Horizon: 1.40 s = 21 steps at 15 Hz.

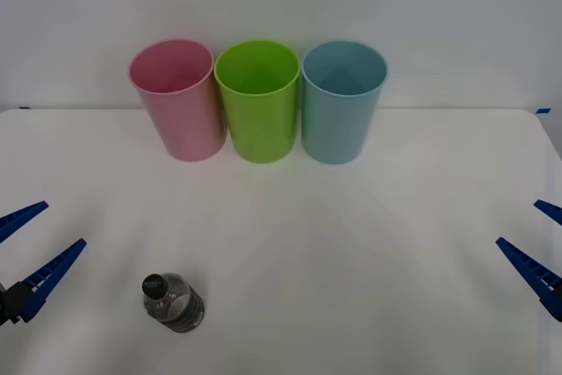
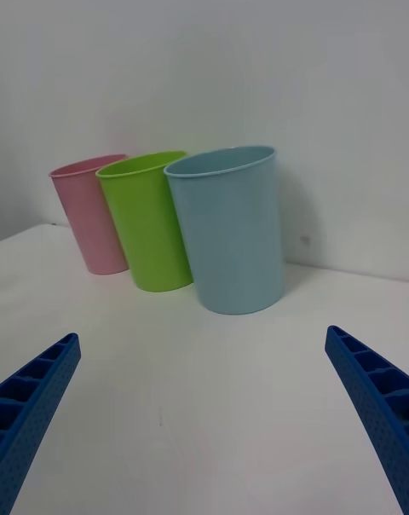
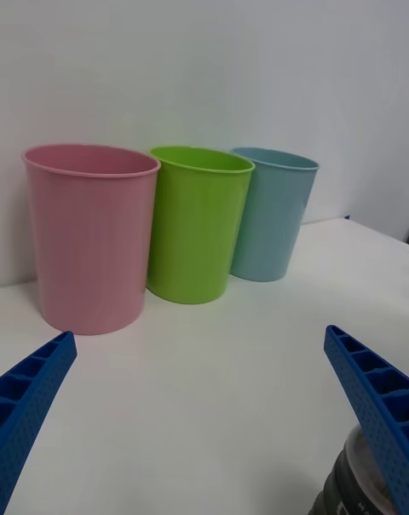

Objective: Grasp the object on the table and drop it into the matching bin: aluminum can to the light blue bin, PET bottle to the pink bin.

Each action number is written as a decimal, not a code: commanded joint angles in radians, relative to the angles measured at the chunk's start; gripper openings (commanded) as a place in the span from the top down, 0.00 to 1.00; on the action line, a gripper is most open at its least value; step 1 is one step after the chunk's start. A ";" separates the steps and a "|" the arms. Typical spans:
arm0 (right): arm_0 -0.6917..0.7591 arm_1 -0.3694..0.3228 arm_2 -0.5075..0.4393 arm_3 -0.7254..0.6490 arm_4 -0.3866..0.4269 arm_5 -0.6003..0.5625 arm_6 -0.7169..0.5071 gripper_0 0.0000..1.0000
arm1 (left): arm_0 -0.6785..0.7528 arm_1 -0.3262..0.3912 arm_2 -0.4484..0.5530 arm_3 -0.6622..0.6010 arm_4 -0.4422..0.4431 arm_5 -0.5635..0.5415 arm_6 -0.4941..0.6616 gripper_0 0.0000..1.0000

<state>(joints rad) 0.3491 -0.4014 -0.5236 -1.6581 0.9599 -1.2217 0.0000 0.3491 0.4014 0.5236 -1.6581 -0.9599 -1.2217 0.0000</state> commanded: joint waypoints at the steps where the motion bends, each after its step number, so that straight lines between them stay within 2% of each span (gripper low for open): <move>1: 0.000 0.000 0.000 0.000 0.000 0.000 0.000 0.00 | 0.000 0.000 0.000 0.000 0.000 0.000 0.000 0.00; 2: 0.000 0.000 0.000 0.000 0.000 0.000 0.000 0.00 | 0.004 -0.038 -0.017 0.011 -0.005 -0.002 0.002 0.00; 6: 0.000 0.000 0.000 0.000 0.000 0.000 0.000 0.00 | 0.011 -0.015 -0.028 0.006 0.017 -0.005 0.002 0.00; 10: 0.000 0.000 0.000 0.000 0.000 0.000 0.000 0.00 | 0.056 0.077 -0.020 0.011 0.044 -0.039 0.003 0.00; 16: 0.000 0.000 0.000 0.000 0.000 0.000 0.000 0.00 | 0.065 0.220 -0.043 0.109 0.055 -0.131 -0.037 0.00; 21: 0.000 0.000 0.000 0.000 0.000 0.000 0.000 0.00 | 0.005 0.316 -0.119 0.285 0.050 -0.239 -0.183 0.00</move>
<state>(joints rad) 0.3491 -0.4015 -0.5237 -1.6579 0.9599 -1.2217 0.0000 0.3698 0.7037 0.4276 -1.4136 -0.9066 -1.4471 -0.1437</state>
